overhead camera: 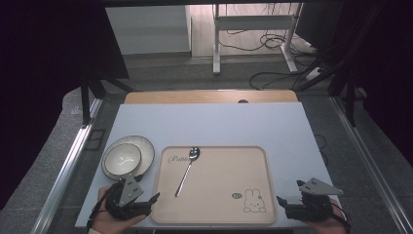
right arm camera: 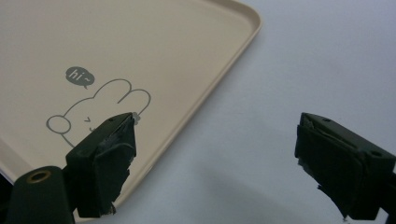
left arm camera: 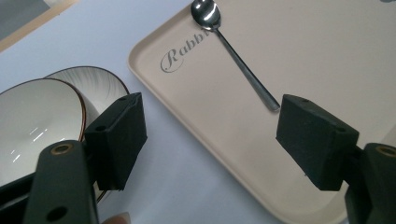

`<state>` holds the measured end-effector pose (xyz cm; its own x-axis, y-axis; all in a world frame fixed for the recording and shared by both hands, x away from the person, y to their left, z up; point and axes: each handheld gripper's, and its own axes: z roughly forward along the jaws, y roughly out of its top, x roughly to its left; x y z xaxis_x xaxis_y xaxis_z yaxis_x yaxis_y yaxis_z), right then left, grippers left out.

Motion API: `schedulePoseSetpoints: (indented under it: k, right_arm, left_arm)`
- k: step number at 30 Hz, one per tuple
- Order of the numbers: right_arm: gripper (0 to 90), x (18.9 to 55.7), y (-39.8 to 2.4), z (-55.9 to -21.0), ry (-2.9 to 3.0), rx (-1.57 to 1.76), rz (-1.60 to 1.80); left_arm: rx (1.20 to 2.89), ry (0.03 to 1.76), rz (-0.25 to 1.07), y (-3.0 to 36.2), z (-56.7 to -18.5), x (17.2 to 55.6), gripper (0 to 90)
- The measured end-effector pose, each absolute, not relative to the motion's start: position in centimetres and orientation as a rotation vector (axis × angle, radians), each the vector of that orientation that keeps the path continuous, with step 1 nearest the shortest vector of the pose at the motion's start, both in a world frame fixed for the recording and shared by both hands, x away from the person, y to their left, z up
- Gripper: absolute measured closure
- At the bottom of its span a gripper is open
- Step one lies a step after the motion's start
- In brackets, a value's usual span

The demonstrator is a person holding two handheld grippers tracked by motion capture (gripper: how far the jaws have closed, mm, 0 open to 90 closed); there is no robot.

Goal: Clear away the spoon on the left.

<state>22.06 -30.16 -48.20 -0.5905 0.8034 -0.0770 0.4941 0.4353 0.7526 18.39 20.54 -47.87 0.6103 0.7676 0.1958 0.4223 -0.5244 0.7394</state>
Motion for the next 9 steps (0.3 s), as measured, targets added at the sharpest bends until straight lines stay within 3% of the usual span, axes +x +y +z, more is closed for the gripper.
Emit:
schedulePoseSetpoints:
  k: [9]
  right_arm:
    - [12.4, 22.06, -30.17, -48.19, 2.263, 1.097, 0.981]
  left_arm:
    - [2.186, 0.928, 0.677, 20.41, -47.94, 18.58, 23.8]
